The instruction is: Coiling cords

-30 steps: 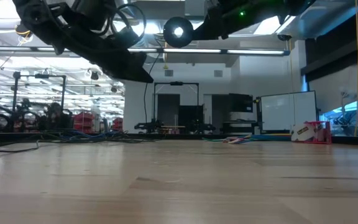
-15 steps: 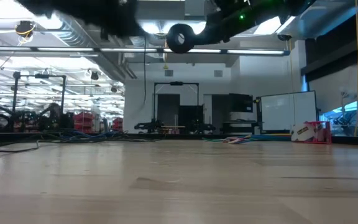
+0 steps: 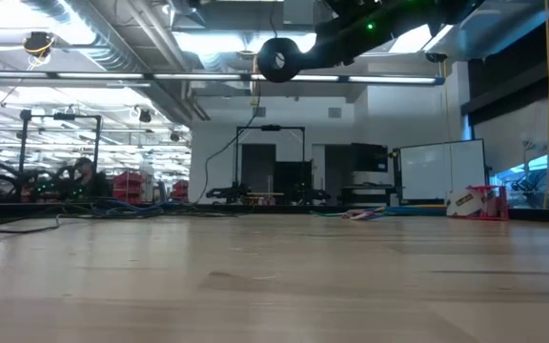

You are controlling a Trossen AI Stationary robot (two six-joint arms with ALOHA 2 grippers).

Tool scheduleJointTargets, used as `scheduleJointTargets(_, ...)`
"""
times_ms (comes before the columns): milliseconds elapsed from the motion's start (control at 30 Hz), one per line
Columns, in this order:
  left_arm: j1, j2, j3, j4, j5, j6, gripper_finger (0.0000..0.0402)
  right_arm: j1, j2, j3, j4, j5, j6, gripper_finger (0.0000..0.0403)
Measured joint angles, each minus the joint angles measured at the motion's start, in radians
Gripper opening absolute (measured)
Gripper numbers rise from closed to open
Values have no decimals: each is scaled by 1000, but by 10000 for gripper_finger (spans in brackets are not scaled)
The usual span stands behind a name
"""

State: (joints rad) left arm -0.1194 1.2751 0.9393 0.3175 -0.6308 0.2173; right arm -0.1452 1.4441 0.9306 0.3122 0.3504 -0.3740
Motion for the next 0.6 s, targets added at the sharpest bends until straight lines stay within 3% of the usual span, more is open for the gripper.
scheduleJointTargets(433, 9, 282, 77, 9, 23, -51, 5, 0, 0, 0, 33, -4, 35, 1)
scheduleJointTargets(600, 39, 342, 77, 13, 22, -71, 3, 0, 0, 0, 60, -66, 53, 1)
